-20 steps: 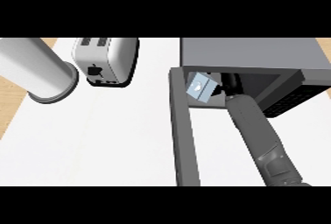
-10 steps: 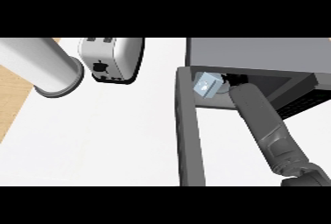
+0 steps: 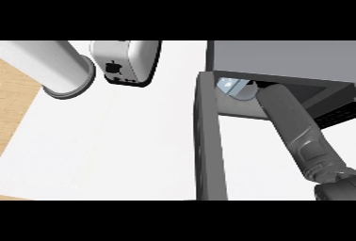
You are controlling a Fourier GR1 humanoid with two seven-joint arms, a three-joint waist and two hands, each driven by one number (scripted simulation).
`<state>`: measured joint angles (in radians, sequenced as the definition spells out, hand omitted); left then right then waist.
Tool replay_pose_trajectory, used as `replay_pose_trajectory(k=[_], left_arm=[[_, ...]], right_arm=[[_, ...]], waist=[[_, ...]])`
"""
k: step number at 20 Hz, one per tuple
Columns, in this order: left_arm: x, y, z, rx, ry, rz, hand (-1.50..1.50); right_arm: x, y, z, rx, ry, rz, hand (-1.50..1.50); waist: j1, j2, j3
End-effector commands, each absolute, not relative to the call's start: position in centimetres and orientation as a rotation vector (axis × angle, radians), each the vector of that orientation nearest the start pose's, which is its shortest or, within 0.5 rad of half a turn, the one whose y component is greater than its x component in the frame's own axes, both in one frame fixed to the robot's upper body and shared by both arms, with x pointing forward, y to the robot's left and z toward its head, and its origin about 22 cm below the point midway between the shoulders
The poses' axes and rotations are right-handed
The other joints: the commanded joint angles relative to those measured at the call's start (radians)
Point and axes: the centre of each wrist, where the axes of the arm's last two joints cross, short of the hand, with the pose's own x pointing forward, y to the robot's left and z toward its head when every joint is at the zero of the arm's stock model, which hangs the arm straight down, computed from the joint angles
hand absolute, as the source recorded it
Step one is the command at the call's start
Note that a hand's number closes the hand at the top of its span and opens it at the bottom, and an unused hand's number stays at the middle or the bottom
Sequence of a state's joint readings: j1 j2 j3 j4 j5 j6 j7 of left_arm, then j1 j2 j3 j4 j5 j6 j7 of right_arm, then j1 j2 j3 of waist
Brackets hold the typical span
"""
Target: Pick up the milk, place it into the microwave and close the microwave
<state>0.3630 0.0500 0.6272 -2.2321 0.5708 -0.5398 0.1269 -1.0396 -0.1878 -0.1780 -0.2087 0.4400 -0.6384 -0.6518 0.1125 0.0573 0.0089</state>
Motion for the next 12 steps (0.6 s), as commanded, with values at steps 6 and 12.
replay_pose_trajectory(k=[6, 12], left_arm=[[10.5, 36.6, 11.4, 0.008, -1.959, 0.032, -1.50], [10.9, 36.7, 11.3, 0.037, -1.947, -0.016, -1.50]], right_arm=[[43.8, -24.3, 3.6, -1.161, -1.778, 0.434, -1.50], [43.9, -23.5, 3.5, -1.166, -1.785, 0.544, -1.50]], waist=[[0.019, 0.013, -0.006], [0.030, 0.011, -0.003]])
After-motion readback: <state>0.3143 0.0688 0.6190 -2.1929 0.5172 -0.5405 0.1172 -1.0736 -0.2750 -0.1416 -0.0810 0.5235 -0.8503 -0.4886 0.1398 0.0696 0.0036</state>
